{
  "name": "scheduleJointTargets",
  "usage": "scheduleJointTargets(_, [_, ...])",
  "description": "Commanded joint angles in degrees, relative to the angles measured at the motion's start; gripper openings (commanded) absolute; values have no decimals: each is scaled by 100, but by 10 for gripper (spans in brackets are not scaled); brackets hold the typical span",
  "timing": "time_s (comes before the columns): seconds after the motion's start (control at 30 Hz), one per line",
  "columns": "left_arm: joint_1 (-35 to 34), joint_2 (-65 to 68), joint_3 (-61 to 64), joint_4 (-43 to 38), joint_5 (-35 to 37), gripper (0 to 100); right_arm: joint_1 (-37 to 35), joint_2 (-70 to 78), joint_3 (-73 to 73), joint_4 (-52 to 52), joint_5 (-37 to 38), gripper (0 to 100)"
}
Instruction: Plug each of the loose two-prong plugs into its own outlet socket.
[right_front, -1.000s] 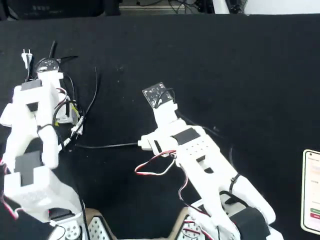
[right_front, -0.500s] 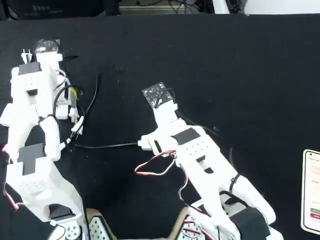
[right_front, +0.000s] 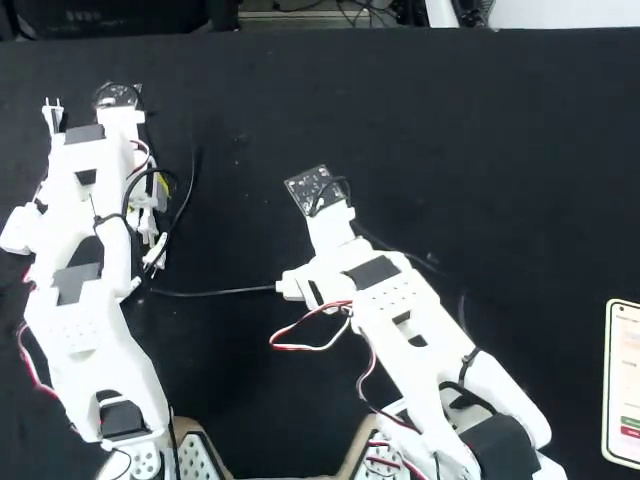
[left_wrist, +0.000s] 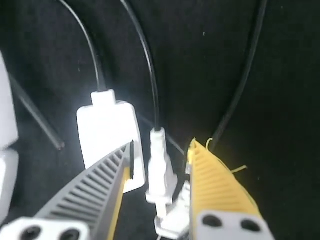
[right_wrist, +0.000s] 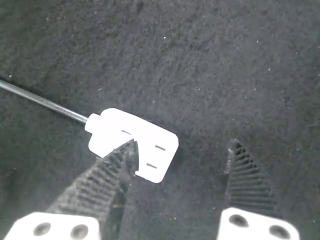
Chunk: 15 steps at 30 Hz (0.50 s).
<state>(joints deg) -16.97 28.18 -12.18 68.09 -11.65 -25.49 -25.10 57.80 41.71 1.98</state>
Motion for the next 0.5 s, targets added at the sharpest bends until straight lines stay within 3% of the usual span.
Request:
scheduleJointTargets(0.0, [-22, 229, -347, -26, 0, 191, 97, -40, -84, -70, -9, 265])
scheduleJointTargets(0.17, [-145, 290, -338, -9, 0, 188, 97, -40, -84, -62, -9, 265])
scheduleJointTargets(0.37, [-409, 299, -866, 686, -35, 23, 97, -40, -84, -62, -9, 265])
scheduleJointTargets(0.47, [-532, 290, -1235, 1073, -35, 43, 97, -40, -84, -62, -9, 265])
